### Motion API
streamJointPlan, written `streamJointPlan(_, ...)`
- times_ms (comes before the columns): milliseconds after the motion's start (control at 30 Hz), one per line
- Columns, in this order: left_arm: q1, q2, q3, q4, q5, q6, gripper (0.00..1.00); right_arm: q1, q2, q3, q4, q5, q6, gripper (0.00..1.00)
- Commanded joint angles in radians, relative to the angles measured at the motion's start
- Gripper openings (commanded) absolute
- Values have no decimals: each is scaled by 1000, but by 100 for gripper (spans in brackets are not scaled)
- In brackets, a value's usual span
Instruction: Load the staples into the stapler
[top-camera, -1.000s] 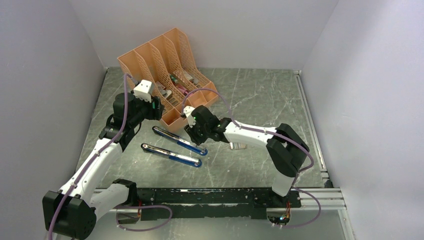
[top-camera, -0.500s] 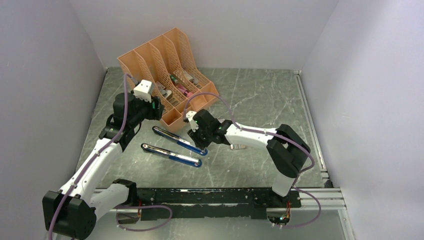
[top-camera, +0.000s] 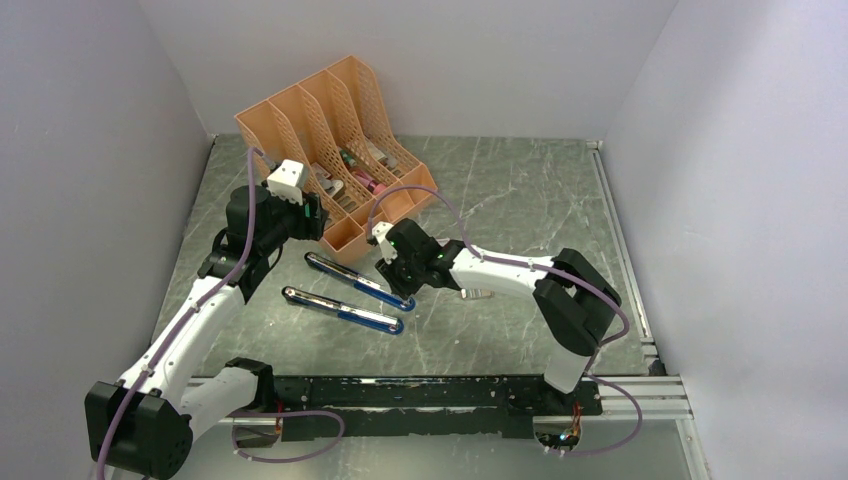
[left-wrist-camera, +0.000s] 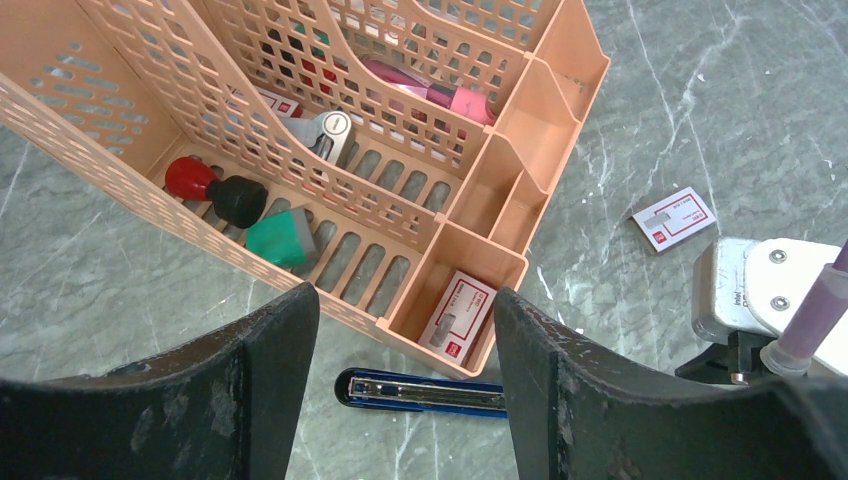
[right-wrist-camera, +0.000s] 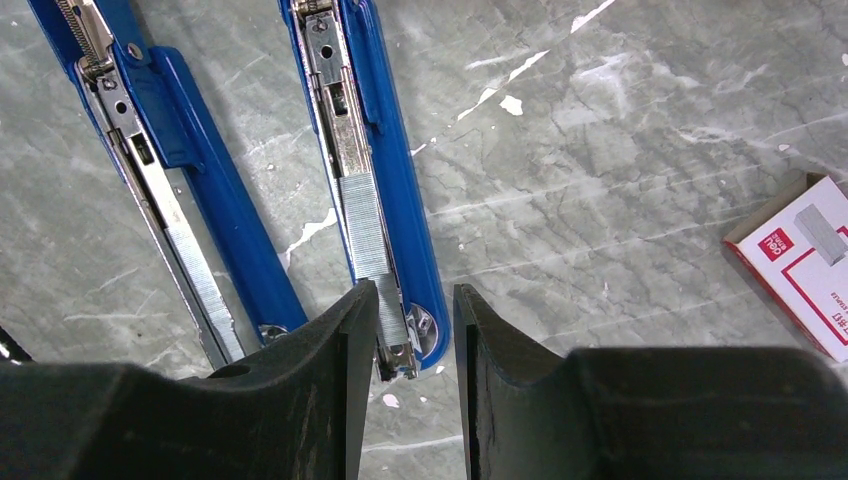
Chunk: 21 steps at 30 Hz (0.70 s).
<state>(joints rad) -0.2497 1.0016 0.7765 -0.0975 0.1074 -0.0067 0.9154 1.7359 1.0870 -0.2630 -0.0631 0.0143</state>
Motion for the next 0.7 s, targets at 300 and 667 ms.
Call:
streamJointPlan(300, 10, -7, -5, 11, -16, 11, 69, -4, 38, 45, 16, 4, -8, 38)
streamJointPlan(667, 10, -7, -5, 11, -16, 11, 69, -3, 54, 60, 28, 2, -11, 38)
